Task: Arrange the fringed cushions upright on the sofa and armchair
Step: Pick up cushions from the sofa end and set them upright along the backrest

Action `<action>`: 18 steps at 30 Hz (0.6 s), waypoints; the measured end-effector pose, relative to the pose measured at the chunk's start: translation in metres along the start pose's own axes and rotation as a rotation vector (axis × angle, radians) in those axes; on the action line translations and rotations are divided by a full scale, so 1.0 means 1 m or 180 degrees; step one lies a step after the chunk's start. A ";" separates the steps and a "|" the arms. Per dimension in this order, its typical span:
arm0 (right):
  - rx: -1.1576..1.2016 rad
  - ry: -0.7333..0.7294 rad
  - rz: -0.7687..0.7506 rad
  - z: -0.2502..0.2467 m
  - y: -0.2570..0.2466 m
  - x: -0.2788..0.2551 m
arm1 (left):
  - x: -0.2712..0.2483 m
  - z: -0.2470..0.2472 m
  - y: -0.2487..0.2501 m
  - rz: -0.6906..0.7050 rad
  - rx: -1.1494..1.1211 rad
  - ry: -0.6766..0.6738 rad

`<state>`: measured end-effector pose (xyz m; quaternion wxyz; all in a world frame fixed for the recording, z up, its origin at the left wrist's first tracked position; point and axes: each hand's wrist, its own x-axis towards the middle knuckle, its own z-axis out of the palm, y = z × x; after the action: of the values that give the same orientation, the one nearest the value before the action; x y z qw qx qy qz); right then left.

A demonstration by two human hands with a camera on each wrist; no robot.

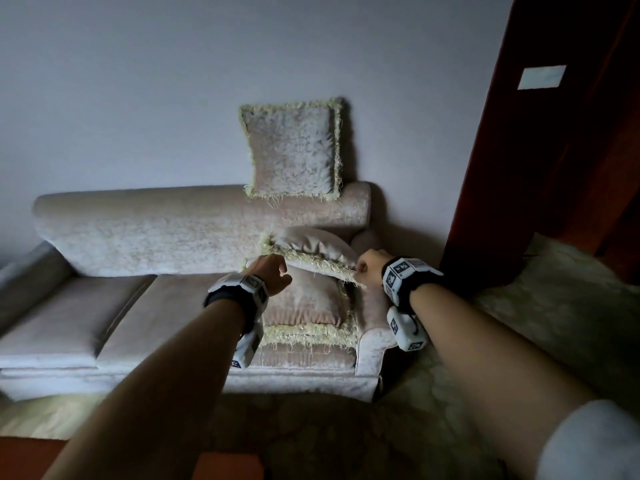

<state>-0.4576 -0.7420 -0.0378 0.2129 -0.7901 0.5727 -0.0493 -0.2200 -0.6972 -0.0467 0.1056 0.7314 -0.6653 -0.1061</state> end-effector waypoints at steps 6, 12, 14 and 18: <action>-0.0165 -0.0175 -0.0128 -0.001 0.011 0.099 | 0.081 0.005 -0.014 -0.0185 -0.0022 0.0103; -0.0241 -0.0288 -0.0129 0.010 0.019 0.201 | 0.166 0.023 -0.045 -0.0454 0.0062 -0.0005; -0.0278 -0.0425 -0.0113 0.011 0.019 0.238 | 0.201 0.028 -0.058 -0.0486 0.0101 -0.0045; -0.0354 -0.0390 -0.0097 0.013 0.013 0.312 | 0.272 0.034 -0.081 -0.0403 0.0143 -0.0158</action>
<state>-0.3592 -1.0307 -0.1070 0.2025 -0.8109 0.5484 0.0279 -0.1282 -0.9611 -0.1072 0.0657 0.7713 -0.6224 -0.1157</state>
